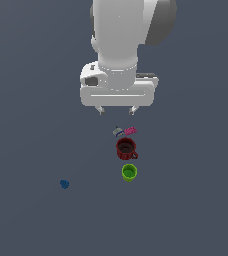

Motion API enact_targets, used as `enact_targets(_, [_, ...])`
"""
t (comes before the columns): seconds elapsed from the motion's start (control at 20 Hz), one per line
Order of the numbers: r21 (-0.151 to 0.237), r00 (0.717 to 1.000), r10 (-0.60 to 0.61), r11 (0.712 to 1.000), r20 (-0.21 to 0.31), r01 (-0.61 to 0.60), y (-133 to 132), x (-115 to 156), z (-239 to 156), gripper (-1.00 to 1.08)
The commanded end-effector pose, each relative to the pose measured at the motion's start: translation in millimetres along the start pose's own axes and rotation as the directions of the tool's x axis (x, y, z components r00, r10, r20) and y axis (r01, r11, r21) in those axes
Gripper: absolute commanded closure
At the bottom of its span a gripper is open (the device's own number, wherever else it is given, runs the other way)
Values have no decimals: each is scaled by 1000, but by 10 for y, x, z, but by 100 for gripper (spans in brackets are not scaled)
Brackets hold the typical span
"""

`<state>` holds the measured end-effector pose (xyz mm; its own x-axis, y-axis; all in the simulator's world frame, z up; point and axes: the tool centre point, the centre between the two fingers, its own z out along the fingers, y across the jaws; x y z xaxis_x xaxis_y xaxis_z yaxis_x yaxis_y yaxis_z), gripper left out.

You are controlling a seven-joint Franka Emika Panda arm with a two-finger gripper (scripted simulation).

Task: Pick up a designated object from a clutter of objects.

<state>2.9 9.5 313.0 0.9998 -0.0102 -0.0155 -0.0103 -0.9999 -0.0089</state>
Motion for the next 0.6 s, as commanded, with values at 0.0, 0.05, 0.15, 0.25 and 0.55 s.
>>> enact_targets(0.0, [0, 1000, 0, 1000, 0, 0, 0, 0, 0, -92])
enact_targets(0.05, [0, 1000, -2, 1000, 0, 2, -5, 0, 1, -92])
enact_targets(0.15, [-4, 1000, -14, 1000, -1, 14, -41, 4, 7, -92])
enact_targets(0.25, [-10, 999, -39, 999, -2, 39, -112, 10, 20, -92])
enact_targets(0.55, [-22, 997, -82, 996, -4, 82, -234, 17, 49, -92])
